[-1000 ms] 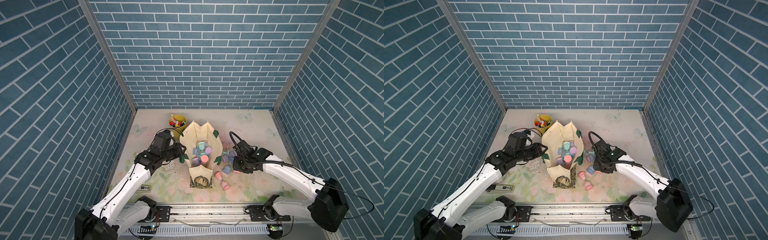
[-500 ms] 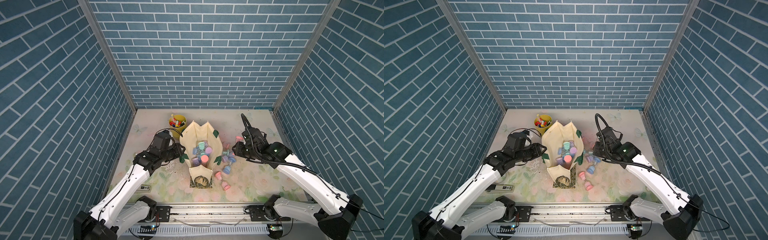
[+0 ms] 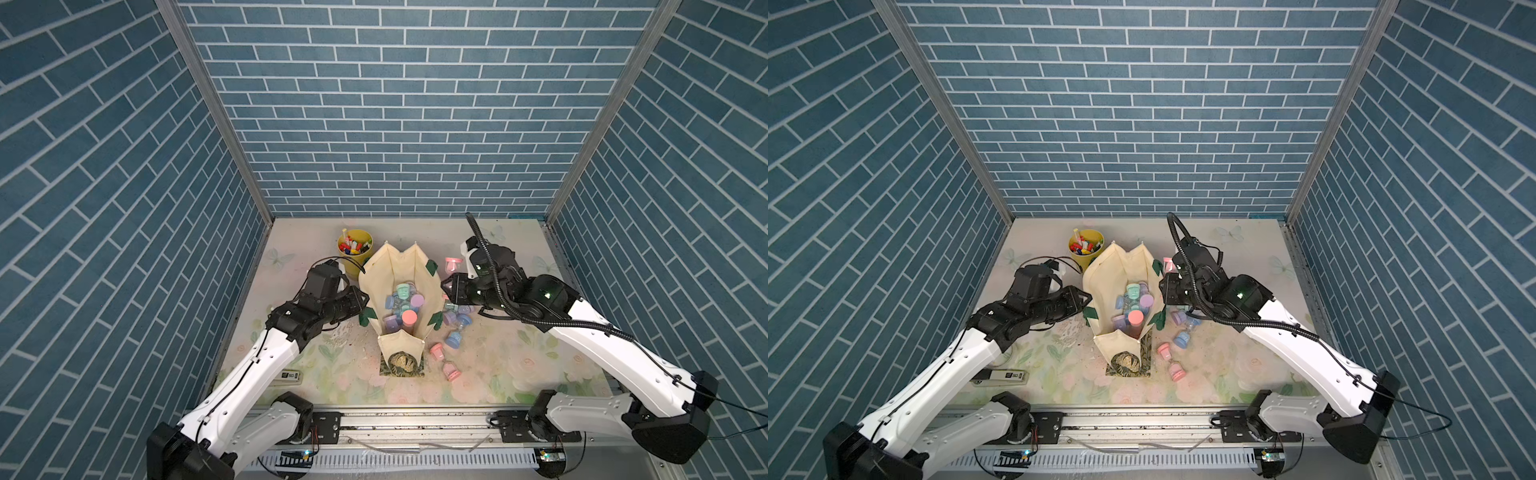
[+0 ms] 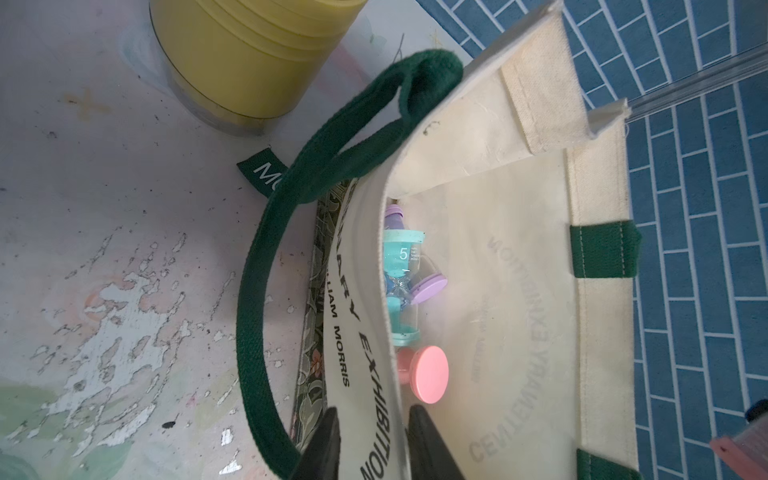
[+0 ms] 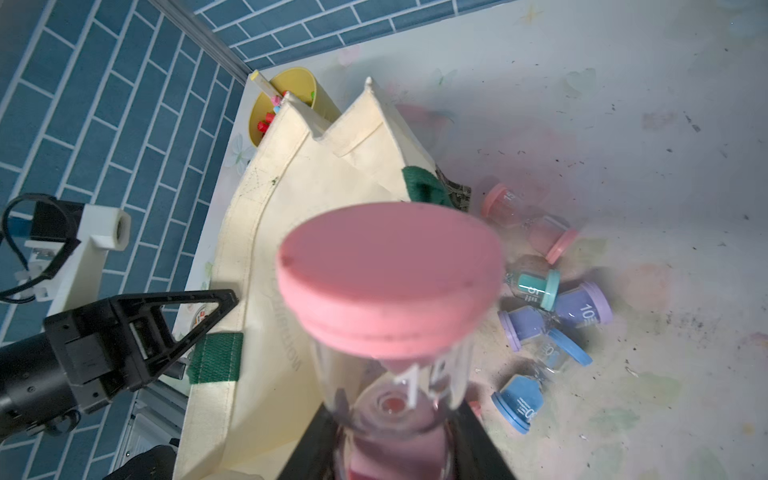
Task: Put the hourglass into the canvas bag
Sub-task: Place the hourglass in the canvas bag.
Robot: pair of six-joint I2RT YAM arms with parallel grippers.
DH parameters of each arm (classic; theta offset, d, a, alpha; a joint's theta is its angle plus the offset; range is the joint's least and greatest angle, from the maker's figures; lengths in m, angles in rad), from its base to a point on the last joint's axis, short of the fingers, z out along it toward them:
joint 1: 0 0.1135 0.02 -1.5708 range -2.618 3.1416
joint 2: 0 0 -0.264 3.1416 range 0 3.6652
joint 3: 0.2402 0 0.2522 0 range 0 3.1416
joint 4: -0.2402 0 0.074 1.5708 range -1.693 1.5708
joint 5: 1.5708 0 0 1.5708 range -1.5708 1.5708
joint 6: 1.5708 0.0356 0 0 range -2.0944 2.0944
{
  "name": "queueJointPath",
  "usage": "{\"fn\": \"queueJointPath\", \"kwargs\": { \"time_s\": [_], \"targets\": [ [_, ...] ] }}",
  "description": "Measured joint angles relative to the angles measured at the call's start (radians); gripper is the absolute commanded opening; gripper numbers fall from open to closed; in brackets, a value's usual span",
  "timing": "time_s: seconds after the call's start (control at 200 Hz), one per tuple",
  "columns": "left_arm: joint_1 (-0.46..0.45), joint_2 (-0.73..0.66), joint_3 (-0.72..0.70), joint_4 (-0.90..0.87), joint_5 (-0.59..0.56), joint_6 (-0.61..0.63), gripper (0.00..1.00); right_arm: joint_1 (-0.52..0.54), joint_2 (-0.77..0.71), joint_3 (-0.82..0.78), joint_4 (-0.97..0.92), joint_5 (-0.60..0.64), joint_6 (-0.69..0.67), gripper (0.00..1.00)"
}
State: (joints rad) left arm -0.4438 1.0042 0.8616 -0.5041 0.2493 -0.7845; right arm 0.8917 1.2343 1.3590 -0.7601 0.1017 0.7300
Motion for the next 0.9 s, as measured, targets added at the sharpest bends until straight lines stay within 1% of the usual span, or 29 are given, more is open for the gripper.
{"fn": "queueJointPath", "kwargs": {
  "time_s": [0.22,0.365,0.545,0.65,0.9],
  "targets": [
    [0.0,0.0,0.0,0.008,0.006,-0.006,0.13,0.033,0.079,0.084,0.014,-0.001,-0.03,0.01],
    [0.0,-0.001,0.0,0.01,0.007,-0.004,0.08,0.048,0.122,0.135,0.017,-0.005,-0.032,0.01],
    [0.0,-0.001,0.0,0.014,0.015,-0.005,0.04,0.058,0.185,0.191,0.016,-0.02,-0.032,0.01],
    [0.0,-0.001,0.0,0.016,0.019,-0.003,0.0,0.065,0.225,0.215,0.015,-0.03,-0.032,0.01],
    [0.0,-0.007,0.0,0.017,0.024,-0.004,0.0,0.087,0.315,0.266,0.003,-0.058,-0.031,0.01]
  ]
}}
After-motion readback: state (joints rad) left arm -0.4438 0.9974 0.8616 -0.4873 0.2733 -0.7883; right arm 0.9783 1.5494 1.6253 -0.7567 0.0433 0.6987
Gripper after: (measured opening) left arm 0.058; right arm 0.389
